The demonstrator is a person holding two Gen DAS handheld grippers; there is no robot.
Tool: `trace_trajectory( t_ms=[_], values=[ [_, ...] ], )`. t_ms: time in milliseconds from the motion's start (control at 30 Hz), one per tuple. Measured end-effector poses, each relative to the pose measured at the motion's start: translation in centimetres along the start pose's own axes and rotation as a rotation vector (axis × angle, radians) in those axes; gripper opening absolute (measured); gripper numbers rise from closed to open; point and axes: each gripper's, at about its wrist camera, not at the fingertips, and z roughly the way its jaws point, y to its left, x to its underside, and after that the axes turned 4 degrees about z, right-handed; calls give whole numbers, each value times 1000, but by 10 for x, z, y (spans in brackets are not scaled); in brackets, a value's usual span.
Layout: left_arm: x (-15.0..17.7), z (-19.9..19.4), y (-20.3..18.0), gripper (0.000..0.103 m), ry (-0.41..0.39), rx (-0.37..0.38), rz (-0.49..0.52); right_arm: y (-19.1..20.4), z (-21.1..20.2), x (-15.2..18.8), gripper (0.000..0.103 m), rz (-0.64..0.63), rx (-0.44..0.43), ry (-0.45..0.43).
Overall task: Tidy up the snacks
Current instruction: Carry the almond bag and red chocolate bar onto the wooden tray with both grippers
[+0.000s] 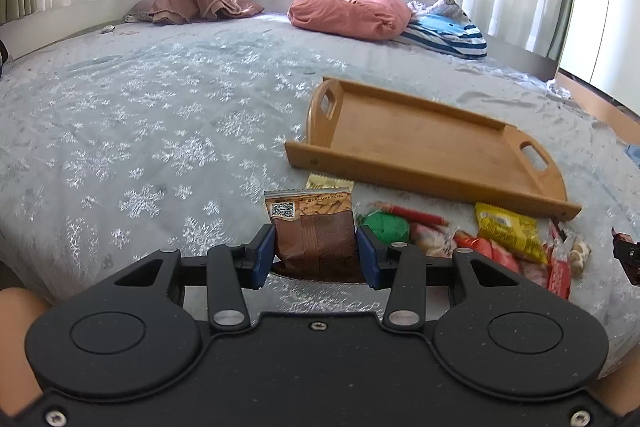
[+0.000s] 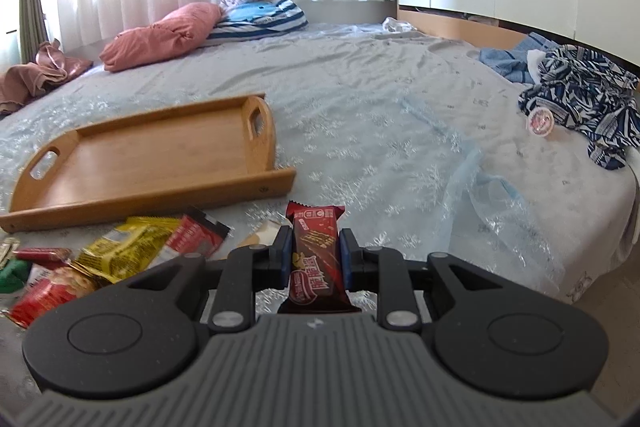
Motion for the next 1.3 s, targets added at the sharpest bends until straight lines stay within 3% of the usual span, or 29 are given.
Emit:
trace_trajectory(
  t_ms=[533,900,1133,1300],
  values=[
    [-29,1,-34,42,-23,95,51,27,-7,-13,28,-22,-138,6],
    [-61,30,-42,42,74,242,78,46,7,-30,29,-38,-244,53],
    [-93,52,-47,41,111,284,103,52,33,-53,28,2,-324,125],
    [-116,71,-59,41,125,292,143,61,54,-72,28,-47,-333,129]
  ],
)
